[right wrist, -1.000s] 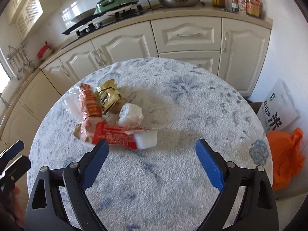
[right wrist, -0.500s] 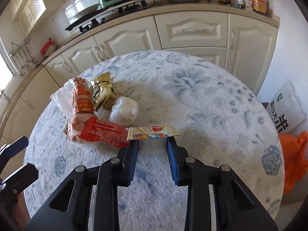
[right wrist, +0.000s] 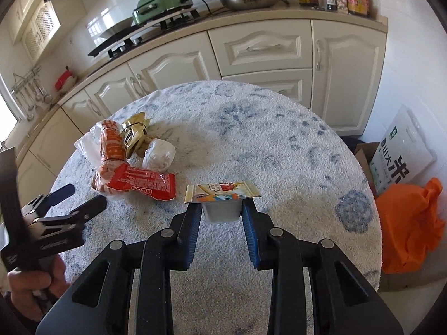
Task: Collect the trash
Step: 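Grasp the brown ginger root with left gripper while right grasps printed sauce packet, then lift the ginger root and sauce packet and carry them toward the blue bin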
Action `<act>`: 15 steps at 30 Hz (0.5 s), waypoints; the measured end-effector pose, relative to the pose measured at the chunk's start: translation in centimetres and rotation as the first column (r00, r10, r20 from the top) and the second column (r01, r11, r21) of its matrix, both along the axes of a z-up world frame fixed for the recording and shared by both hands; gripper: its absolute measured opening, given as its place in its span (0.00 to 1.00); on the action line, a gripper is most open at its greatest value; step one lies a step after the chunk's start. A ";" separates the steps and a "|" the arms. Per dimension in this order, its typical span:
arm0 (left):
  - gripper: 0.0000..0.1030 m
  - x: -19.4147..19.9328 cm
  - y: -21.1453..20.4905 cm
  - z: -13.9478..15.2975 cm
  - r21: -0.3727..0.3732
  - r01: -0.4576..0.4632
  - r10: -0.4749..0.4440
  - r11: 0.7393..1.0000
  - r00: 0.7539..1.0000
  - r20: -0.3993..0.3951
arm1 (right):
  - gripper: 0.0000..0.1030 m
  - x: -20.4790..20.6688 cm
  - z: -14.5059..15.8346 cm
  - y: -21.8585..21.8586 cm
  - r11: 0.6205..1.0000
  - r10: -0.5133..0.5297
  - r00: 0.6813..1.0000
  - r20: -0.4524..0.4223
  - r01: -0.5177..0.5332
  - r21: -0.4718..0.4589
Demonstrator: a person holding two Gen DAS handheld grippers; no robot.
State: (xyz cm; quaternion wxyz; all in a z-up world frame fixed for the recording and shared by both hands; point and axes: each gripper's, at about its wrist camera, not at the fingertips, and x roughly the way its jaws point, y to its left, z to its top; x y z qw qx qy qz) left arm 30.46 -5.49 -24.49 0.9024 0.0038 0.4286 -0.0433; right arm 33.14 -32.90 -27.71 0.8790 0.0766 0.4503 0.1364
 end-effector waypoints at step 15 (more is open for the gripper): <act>0.41 -0.8 1.9 -0.4 -0.177 0.029 -0.031 0.984 0.999 -0.008 | 0.29 -2.8 1.4 -0.2 1.000 -0.027 1.000 0.004 0.027 -0.008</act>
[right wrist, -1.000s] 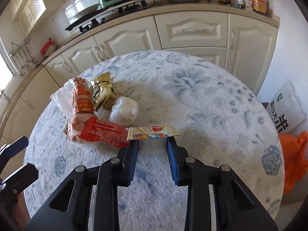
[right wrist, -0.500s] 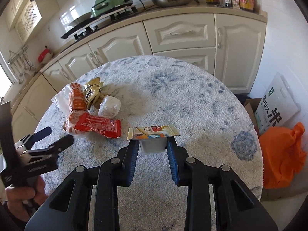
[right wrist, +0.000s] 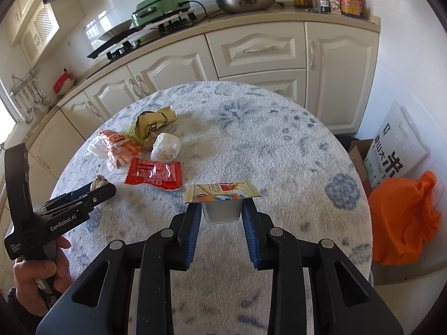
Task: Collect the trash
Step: 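Lift the ginger root and sauce packet and carry them toward the blue bin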
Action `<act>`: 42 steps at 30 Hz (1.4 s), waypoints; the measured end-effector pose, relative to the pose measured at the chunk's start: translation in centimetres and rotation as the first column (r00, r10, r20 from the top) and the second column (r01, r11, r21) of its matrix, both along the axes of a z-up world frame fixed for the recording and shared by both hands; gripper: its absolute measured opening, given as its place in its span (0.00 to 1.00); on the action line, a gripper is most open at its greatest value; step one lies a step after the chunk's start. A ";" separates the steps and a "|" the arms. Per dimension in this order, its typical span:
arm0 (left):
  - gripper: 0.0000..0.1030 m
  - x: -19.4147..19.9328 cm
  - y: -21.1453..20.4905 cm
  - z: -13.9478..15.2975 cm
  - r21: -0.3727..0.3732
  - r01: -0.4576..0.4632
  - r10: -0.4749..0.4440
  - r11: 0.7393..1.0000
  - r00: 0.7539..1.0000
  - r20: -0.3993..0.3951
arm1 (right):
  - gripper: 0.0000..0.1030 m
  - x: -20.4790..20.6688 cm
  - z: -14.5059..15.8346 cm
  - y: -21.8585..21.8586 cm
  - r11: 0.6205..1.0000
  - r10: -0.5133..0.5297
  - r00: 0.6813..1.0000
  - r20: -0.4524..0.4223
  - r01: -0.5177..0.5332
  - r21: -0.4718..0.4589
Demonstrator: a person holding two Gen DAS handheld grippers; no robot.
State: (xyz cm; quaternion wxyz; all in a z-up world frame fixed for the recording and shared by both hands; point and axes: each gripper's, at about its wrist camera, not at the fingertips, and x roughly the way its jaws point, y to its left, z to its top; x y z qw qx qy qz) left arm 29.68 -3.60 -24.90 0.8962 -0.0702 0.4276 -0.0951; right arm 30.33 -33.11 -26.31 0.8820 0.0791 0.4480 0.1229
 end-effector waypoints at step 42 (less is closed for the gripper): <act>0.41 -20.0 -15.9 15.5 -0.013 0.390 -0.363 0.921 0.868 0.339 | 0.29 -19.5 13.1 -17.9 0.936 -0.351 0.894 0.279 0.344 0.074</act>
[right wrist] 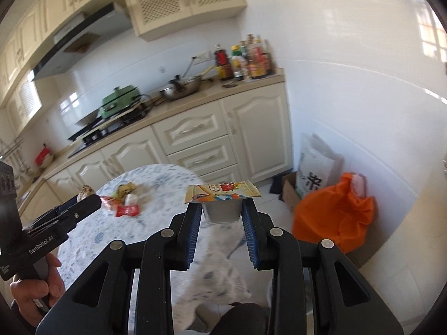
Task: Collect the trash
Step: 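Lift the ginger root and sauce packet and carry them toward the blue bin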
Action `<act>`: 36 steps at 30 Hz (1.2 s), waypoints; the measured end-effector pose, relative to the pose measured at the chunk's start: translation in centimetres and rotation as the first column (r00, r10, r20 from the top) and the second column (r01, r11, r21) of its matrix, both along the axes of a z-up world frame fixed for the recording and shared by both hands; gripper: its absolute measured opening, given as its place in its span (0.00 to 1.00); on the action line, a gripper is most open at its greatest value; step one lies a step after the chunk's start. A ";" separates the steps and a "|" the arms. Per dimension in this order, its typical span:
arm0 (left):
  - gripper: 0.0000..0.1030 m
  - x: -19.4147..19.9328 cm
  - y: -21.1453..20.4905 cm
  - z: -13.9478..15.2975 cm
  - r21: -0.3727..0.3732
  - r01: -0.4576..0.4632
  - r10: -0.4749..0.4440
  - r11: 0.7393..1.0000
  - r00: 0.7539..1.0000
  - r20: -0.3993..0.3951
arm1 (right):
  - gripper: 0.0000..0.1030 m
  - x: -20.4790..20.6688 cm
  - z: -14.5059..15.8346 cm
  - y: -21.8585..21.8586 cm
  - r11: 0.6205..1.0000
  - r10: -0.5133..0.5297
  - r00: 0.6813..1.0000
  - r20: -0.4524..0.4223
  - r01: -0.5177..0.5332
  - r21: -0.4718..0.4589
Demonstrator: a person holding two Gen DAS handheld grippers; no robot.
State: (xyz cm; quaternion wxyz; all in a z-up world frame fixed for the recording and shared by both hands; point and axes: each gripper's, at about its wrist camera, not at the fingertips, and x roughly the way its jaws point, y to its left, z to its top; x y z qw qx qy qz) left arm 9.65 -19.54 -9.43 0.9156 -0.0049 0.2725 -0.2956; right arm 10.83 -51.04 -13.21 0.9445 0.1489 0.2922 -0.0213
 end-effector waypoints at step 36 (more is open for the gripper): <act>0.42 12.5 -31.4 -17.4 0.237 0.408 -0.277 0.882 0.855 -0.439 | 0.30 1.2 -20.9 -16.6 0.937 -0.209 0.886 -0.413 0.302 0.174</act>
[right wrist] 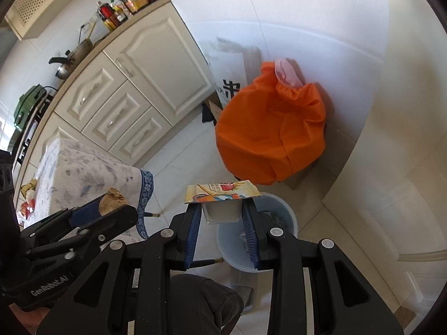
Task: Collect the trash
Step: 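Lift the ginger root and sauce packet and carry them toward the blue bin, then open both grippers over the blue bin to drop ginger and sauce packet, then move both open tools back over the table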
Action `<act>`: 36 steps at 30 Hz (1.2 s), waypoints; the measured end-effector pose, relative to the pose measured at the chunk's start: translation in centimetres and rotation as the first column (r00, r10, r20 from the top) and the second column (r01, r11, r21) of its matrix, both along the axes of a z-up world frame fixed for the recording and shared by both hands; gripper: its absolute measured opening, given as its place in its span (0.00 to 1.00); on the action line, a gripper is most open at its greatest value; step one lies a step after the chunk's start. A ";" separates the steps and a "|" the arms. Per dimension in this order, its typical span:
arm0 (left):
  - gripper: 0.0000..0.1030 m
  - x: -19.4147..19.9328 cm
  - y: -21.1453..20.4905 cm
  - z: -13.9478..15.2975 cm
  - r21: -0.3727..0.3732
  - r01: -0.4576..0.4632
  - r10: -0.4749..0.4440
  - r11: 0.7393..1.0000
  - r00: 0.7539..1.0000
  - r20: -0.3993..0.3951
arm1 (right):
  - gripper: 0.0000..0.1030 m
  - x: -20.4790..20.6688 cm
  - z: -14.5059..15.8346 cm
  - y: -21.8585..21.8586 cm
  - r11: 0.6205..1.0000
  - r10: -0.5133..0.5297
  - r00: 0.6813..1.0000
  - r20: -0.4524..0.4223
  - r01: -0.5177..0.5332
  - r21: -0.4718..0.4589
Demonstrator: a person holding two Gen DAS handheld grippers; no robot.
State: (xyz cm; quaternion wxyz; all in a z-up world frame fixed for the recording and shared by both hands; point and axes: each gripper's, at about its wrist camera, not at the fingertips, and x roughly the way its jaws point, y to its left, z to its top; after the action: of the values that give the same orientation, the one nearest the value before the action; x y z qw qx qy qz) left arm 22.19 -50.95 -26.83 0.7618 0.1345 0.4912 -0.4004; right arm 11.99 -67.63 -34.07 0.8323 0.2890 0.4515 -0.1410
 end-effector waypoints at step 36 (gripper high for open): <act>0.99 -12.0 26.3 15.1 -0.269 -0.265 0.345 0.926 0.884 0.316 | 1.00 0.9 15.1 13.2 0.985 0.135 0.966 0.221 -0.106 -0.138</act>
State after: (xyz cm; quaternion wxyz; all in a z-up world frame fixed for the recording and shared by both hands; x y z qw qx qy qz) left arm 10.21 -24.61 -11.74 0.9020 0.0411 0.3126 -0.2949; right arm 12.87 -54.41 -18.95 0.9023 0.2227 0.3594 -0.0839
